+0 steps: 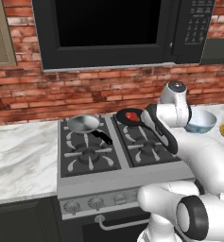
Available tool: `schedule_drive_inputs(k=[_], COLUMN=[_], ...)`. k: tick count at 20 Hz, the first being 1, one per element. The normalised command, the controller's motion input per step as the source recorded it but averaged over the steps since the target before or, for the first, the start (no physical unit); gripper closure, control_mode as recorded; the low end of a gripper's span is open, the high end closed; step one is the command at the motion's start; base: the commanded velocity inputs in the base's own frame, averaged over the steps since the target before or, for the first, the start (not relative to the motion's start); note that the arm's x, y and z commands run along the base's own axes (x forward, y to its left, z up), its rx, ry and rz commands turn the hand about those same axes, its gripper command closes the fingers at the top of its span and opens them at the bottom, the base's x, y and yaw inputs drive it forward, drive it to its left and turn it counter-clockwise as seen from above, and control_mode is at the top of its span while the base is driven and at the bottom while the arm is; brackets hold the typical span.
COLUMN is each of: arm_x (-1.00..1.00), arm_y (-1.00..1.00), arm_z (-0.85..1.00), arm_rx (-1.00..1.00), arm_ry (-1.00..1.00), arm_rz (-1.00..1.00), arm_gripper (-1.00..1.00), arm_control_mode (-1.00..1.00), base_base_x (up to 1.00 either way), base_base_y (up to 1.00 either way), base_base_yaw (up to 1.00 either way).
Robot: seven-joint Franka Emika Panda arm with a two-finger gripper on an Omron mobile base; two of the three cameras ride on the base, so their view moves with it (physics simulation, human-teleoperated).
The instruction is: Place one of the steaks on the plate and the other in the bowl. Then place the bowl in the fridge.
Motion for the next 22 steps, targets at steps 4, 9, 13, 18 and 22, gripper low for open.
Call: schedule_drive_inputs(k=[4, 9, 13, 18, 22], arm_x=[0.42, 0.36, 0.21, 0.07, 0.00], arm_y=[0.03, 0.01, 0.00, 0.01, 0.00], arm_z=[-0.03, 0.00, -0.04, -0.24, -0.41], arm_rx=[0.00, 0.00, 0.00, 0.04, 0.10], arm_ry=[0.13, 0.12, 0.09, 0.05, 0.00], arm_rz=[0.00, 0.00, 0.00, 0.00, 0.00], arm_gripper=[-1.00, -1.00, -1.00, -1.00, -1.00], arm_control_mode=[-1.00, -1.00, -1.00, -1.00, -1.00], base_base_x=[0.00, 0.00, 0.00, 0.00, 0.00], base_base_y=[0.00, 0.00, 0.00, 0.00, 0.00], base_base_yaw=[0.00, 0.00, 0.00, 0.00, 0.00])
